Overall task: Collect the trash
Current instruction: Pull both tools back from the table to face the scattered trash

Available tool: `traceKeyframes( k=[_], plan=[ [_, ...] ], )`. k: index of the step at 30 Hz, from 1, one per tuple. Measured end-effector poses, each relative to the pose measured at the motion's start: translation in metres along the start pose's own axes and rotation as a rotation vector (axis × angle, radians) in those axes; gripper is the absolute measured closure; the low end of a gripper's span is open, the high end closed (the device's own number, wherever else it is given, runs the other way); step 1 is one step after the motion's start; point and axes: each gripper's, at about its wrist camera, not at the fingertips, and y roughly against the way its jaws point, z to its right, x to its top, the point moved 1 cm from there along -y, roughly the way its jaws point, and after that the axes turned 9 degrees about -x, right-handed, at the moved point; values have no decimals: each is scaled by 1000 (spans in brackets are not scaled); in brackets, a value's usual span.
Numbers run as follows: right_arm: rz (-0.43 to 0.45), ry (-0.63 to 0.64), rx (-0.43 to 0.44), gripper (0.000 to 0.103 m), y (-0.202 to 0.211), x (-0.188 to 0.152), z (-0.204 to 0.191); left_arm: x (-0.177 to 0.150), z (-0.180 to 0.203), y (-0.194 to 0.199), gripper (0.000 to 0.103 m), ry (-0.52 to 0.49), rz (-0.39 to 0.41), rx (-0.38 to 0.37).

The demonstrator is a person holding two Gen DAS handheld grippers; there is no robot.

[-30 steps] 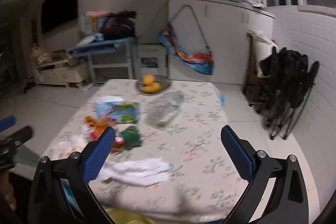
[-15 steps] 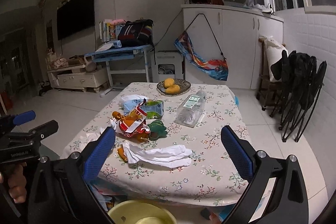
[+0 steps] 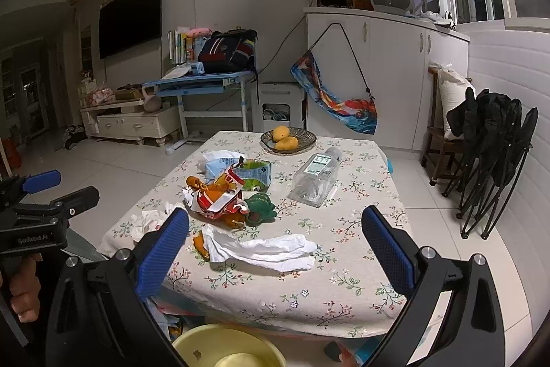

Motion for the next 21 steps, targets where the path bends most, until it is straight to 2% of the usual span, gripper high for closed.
traceKeyframes(
  k=[21],
  plan=[
    [-3, 4, 1, 6, 0, 1, 0, 0, 0, 0, 7, -1, 1, 1]
  ],
)
